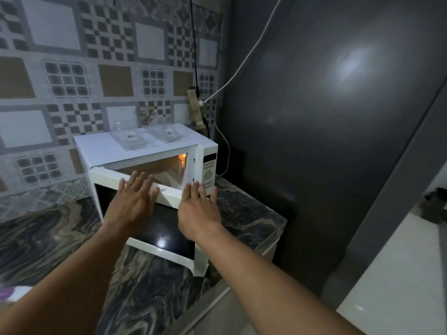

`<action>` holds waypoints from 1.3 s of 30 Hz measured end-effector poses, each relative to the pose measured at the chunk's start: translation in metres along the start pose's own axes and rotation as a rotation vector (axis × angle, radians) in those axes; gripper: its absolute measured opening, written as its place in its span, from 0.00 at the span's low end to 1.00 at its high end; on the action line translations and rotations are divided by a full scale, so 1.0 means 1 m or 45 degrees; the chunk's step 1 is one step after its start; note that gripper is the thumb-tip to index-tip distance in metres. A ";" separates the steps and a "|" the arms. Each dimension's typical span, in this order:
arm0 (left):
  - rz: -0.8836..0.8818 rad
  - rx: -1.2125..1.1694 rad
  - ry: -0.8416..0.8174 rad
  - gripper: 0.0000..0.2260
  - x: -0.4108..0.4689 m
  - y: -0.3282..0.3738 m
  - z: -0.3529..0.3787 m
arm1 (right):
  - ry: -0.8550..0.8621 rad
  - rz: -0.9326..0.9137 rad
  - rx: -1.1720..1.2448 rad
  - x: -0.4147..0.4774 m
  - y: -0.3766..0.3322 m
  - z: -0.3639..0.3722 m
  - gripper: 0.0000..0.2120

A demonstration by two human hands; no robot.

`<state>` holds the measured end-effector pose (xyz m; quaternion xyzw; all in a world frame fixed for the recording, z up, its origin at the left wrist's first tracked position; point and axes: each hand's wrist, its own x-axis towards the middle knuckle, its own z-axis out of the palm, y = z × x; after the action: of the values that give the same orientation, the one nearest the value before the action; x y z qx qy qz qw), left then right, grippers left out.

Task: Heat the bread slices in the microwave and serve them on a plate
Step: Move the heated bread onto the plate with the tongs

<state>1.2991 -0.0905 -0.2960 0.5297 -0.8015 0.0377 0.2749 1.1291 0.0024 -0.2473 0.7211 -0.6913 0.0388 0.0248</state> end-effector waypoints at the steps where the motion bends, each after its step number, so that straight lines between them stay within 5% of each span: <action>1: -0.009 0.023 0.000 0.36 0.004 0.001 0.004 | 0.007 -0.031 0.000 0.009 0.009 0.002 0.34; 13: -0.138 0.303 0.010 0.38 0.051 0.028 0.041 | 0.190 -0.382 0.037 0.110 0.088 0.021 0.31; 39: -0.622 0.626 0.029 0.36 0.143 0.038 0.091 | 0.364 -0.724 0.061 0.283 0.118 0.058 0.27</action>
<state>1.1887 -0.2242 -0.2953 0.7558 -0.6150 0.1686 0.1489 1.0244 -0.2890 -0.2813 0.8731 -0.4503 0.1476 0.1147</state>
